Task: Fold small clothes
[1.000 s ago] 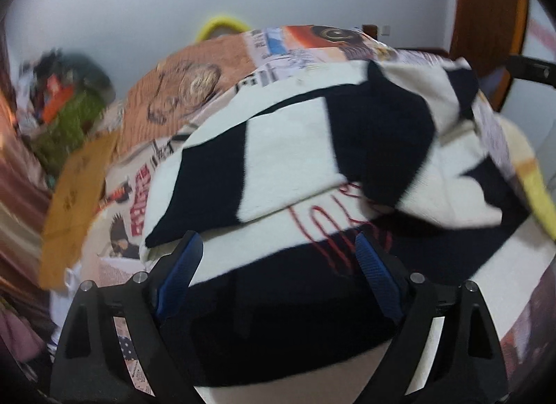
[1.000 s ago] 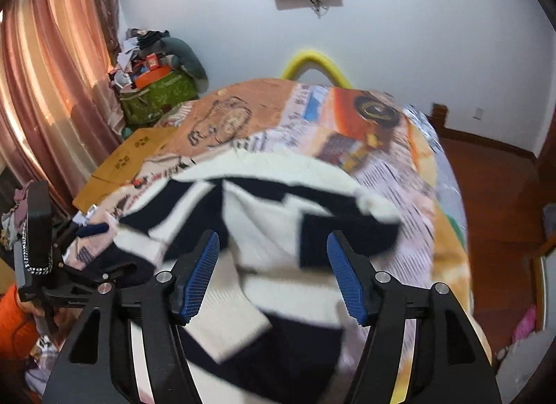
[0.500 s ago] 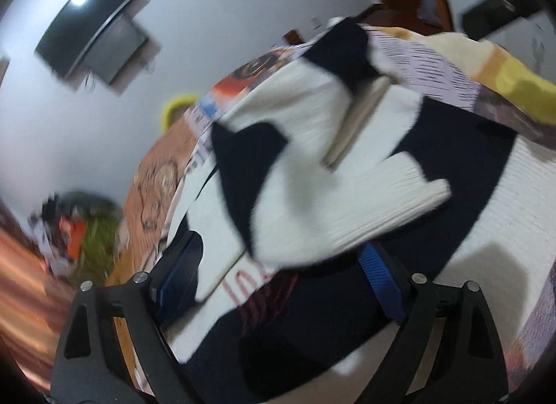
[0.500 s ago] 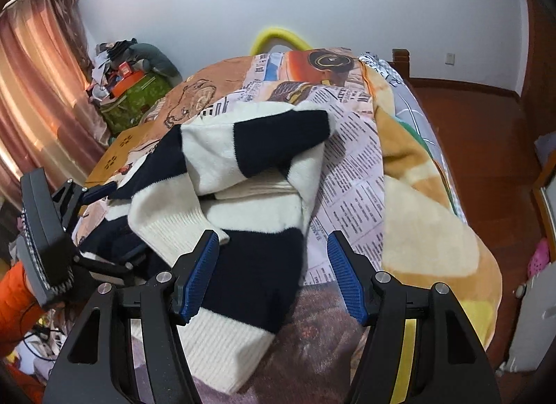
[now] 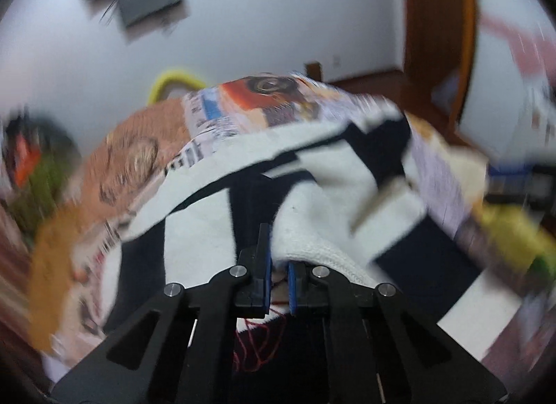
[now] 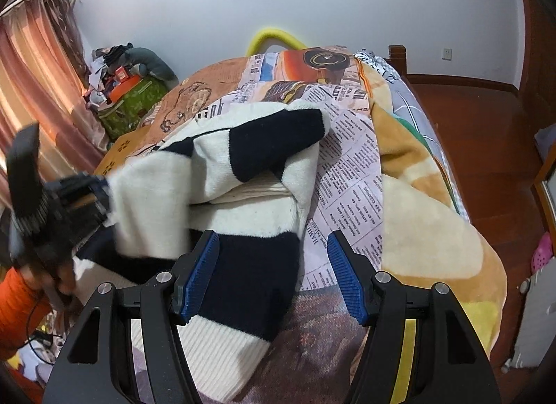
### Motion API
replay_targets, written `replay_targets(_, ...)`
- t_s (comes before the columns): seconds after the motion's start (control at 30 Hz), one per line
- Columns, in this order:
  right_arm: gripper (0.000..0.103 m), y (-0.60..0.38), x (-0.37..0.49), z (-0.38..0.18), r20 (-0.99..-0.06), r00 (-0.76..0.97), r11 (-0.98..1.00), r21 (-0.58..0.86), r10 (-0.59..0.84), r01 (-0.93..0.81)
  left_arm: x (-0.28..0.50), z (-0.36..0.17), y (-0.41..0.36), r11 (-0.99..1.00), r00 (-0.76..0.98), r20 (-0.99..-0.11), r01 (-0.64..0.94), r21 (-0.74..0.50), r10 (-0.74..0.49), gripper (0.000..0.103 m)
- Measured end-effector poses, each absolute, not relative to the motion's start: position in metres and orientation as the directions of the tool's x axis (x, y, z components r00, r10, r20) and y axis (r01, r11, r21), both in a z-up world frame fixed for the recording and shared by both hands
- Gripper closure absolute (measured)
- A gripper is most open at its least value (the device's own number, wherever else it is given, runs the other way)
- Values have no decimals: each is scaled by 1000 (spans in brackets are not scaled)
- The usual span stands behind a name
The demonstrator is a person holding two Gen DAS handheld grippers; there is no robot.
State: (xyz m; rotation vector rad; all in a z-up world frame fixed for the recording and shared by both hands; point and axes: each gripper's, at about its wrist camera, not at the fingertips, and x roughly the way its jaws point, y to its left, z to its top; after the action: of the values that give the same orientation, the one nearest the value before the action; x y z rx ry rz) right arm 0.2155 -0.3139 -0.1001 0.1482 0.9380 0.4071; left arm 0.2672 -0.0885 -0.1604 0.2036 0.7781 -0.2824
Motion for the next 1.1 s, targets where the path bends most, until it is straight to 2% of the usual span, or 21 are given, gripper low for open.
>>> replay_targets(0.2,42,-307,224,-102,-755,511,910,306,411,-279,309,-151,-1,957,595,-754,112,-267,-280,95)
replay_targets(0.27,42,-302,226,-103,-756,506,908,306,415,-287,313,-162,26,947,579,-769,19,-320,-271,94)
replay_targets(0.33,42,-298,228,-105,-759,499,906,308,418,-292,316,-181,55,936,540,-803,-76,-344,-252,91)
replay_targets(0.43,42,-293,231,-109,-766,486,904,309,421,-295,313,-209,85,933,478,-855,-174,-316,-201,91)
replay_targets(0.57,42,-284,232,-114,-777,469,903,304,420,-304,304,-228,108,937,432,-887,-211,-277,-165,90)
replay_targets(0.63,42,-281,233,-115,-780,465,903,301,418,-307,298,-226,112,944,440,-884,-195,-268,-160,82)
replay_targets(0.67,42,-279,234,-115,-782,464,904,298,415,-306,298,-224,116,946,450,-878,-186,-267,-160,68)
replay_targets(0.7,42,-279,234,-116,-785,465,906,295,411,-303,295,-220,117,949,469,-869,-174,-264,-156,50)
replay_targets(0.77,42,-276,237,-117,-788,465,909,292,404,-296,293,-207,115,957,522,-841,-143,-252,-143,33)
replay_targets(0.93,42,-274,241,-119,-791,469,915,288,393,-282,322,-192,107,974,554,-819,-66,-218,-146,30)
replay_targets(1.1,42,-274,247,-122,-795,479,924,274,373,-265,375,-218,108,960,482,-852,-74,-270,-203,30)
